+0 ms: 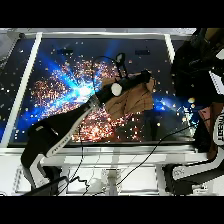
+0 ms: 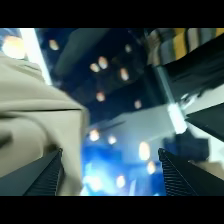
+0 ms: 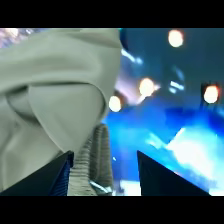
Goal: Fold the clothes and pants, and hang the long-sleeved shirts on hangers.
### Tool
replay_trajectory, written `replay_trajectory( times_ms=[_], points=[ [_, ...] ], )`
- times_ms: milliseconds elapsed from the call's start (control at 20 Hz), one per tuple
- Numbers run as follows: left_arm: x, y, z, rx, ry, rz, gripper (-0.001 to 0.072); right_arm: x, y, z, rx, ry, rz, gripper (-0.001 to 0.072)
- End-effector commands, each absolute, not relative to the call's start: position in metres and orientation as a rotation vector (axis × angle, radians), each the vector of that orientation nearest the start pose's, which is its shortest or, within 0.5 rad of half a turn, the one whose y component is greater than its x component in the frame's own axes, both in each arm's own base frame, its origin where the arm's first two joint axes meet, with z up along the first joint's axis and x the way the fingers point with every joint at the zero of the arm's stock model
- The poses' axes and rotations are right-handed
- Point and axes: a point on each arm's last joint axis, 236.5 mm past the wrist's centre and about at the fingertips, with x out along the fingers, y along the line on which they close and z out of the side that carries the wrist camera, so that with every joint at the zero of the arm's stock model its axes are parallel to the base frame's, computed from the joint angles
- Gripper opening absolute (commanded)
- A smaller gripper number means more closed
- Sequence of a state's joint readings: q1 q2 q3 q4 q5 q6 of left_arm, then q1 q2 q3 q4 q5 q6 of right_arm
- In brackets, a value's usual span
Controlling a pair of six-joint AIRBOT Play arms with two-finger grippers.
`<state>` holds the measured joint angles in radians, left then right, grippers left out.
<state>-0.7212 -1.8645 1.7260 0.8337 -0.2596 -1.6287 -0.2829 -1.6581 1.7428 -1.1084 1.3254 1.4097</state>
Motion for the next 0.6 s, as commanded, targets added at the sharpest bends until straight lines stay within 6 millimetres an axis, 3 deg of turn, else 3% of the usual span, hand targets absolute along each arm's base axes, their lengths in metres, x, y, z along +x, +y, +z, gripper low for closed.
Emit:
replay_trajectory(
  times_ms=[0,50,100,150,300,400,550],
  points=[
    [0.485,-0.421,0.08,-0.406,0.783,-0.689,0.0683,0.487,-0.013,0.025,0.476,1.244,0.292,0.0521],
    [0.489,-0.397,0.067,-0.321,0.825,-0.659,0.0533,0.484,-0.003,0.014,0.523,1.279,0.33,0.0527],
    [0.491,-0.378,0.054,-0.266,0.871,-0.631,0.0253,0.483,0.003,0.006,0.56,1.3,0.352,0.0527],
    [0.493,-0.363,0.041,-0.233,0.914,-0.607,0.0017,0.485,0.009,0.0,0.59,1.31,0.371,0.0527],
    [0.5,-0.346,0.011,-0.163,0.956,-0.562,0.0009,0.489,0.024,-0.01,0.591,1.319,0.394,0.0538],
    [0.495,-0.354,-0.009,-0.116,0.974,-0.566,0.0009,0.499,0.036,-0.012,0.566,1.288,0.393,0.0706],
    [0.481,-0.371,-0.037,-0.027,0.999,-0.587,0.001,0.525,0.058,-0.007,0.658,1.226,0.302,0.0689]
  ],
)
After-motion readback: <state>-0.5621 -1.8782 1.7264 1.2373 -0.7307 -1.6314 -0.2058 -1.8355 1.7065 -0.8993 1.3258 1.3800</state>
